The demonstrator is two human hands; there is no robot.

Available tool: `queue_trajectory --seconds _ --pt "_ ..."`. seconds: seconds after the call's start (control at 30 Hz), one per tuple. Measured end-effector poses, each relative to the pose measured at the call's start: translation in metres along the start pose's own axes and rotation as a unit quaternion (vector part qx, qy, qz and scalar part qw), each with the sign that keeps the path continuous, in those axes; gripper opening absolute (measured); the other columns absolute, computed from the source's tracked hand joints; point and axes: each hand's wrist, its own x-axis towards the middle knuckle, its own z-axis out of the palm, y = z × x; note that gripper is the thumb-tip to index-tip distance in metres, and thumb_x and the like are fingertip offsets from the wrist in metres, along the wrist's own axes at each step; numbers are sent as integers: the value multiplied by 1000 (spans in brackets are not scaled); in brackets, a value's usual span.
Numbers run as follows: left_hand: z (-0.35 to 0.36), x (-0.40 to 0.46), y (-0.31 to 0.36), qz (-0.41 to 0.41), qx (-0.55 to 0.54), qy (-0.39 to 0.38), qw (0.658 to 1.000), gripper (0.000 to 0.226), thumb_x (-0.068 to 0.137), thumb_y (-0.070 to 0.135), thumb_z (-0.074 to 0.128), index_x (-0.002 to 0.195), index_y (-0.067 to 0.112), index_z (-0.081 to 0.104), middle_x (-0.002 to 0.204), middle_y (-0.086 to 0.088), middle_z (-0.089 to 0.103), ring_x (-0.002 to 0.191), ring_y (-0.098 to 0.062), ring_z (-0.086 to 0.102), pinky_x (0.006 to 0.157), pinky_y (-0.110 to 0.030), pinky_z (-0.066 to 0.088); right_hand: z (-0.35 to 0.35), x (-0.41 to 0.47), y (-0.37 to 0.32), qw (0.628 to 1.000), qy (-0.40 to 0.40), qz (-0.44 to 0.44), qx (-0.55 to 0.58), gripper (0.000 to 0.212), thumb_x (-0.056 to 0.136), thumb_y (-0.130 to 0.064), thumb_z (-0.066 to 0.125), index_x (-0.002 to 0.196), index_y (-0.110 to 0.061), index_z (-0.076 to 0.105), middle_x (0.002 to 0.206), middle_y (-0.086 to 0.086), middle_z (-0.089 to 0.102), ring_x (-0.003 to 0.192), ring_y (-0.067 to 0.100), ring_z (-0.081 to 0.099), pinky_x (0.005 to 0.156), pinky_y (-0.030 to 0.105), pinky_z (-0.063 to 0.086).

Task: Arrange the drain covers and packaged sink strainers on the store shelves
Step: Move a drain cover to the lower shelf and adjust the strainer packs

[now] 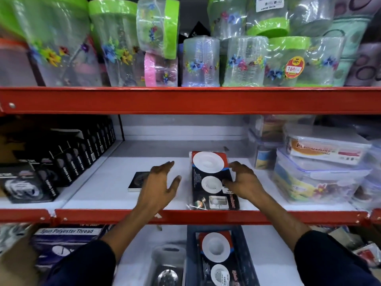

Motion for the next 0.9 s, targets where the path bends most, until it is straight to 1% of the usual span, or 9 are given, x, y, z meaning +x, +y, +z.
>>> queue_trajectory --seconds 0.1,0.2,0.27,0.33,0.47,0.53,0.6,0.73,0.9 --pt "-21 -23 -43 57 103 57 991 64 96 54 36 149 18 38 159 -5 35 150 -26 26 119 -53 28 13 -2 -33 993 35 -113 25 61 81 -24 74 137 -18 51 141 10 55 125 31 53 104 38 46" --pt "-33 -40 -84 56 145 42 987 71 96 58 28 156 20 20 167 -4 8 155 -24 -3 123 -59 8 38 3 -72 976 -22 -216 -1 59 90 -31 67 143 -20 45 149 5 47 134 27 46 110 34 38" --pt "-38 -47 -108 45 160 27 986 72 97 57 25 157 21 11 167 -3 -2 154 -24 -11 122 -62 1 65 15 -99 957 -82 -275 -46 62 92 -40 62 147 -20 39 154 3 39 140 23 38 113 34 34" --pt "-38 -49 -125 40 164 13 986 71 98 54 25 157 20 7 167 -3 -4 154 -24 -13 121 -64 1 90 30 -122 941 -141 -293 -90 71 93 -46 59 152 -21 30 161 2 29 146 22 27 118 36 29" --pt "-33 -48 -141 23 181 -13 983 69 98 50 21 157 19 3 167 -6 -5 154 -25 -15 120 -66 6 128 61 -158 924 -231 -267 -145 93 87 -66 54 157 -17 15 165 5 14 151 26 12 123 41 17" --pt "-32 -47 -144 23 173 -14 985 71 96 47 23 157 18 3 167 -7 -5 154 -25 -15 121 -64 6 141 74 -168 912 -264 -256 -182 102 84 -73 51 157 -17 10 165 7 12 151 27 12 123 41 14" --pt "-31 -47 -146 26 167 -16 986 73 94 45 27 157 17 4 167 -8 -4 154 -25 -15 122 -62 5 149 84 -171 903 -293 -245 -198 107 80 -77 53 157 -16 11 164 7 17 149 28 20 121 39 19" --pt "-30 -47 -147 24 163 -17 986 77 88 42 30 157 15 7 167 -10 -2 153 -25 -16 123 -60 5 153 91 -170 903 -288 -254 -193 105 76 -79 56 152 -13 26 151 11 44 130 27 47 109 38 40" --pt "-30 -47 -147 25 162 -14 986 79 86 41 30 157 16 8 167 -11 -1 154 -25 -13 123 -59 7 142 83 -163 909 -244 -277 -193 106 79 -74 57 154 -12 16 152 15 37 135 30 37 108 44 41"
